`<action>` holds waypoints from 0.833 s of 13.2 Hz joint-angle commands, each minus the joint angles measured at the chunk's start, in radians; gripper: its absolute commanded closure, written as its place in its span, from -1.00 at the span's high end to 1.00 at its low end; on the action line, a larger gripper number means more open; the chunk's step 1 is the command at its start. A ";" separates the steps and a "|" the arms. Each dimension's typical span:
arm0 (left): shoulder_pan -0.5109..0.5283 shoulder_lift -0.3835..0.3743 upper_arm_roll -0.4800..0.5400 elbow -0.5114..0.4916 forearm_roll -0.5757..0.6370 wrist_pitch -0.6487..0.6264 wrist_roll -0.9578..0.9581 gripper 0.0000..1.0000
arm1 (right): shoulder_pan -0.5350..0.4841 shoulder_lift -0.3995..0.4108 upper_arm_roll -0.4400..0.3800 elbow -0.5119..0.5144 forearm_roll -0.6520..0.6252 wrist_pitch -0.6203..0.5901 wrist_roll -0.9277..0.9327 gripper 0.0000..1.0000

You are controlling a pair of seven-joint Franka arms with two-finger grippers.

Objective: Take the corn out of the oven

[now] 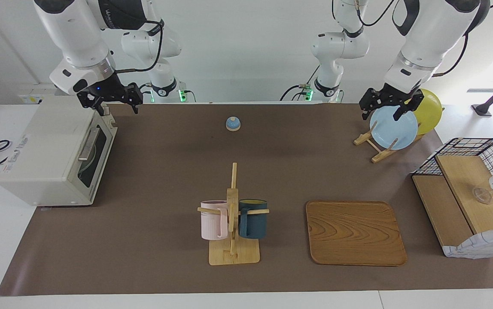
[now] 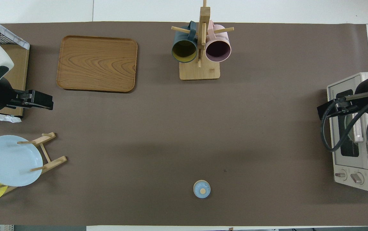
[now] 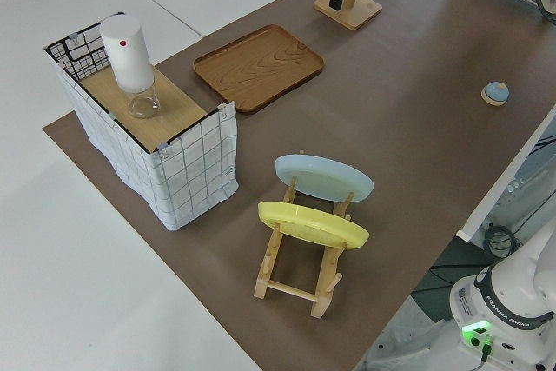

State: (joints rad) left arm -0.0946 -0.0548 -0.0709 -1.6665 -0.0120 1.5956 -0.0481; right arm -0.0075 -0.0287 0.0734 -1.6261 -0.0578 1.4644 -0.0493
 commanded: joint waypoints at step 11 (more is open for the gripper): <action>0.010 -0.007 -0.006 -0.002 0.017 -0.003 0.008 1.00 | -0.077 -0.071 0.000 -0.185 0.026 0.202 -0.059 -0.87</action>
State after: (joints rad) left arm -0.0946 -0.0548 -0.0708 -1.6665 -0.0120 1.5956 -0.0481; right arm -0.0380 -0.0333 0.0701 -1.6821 -0.0578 1.5741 -0.0651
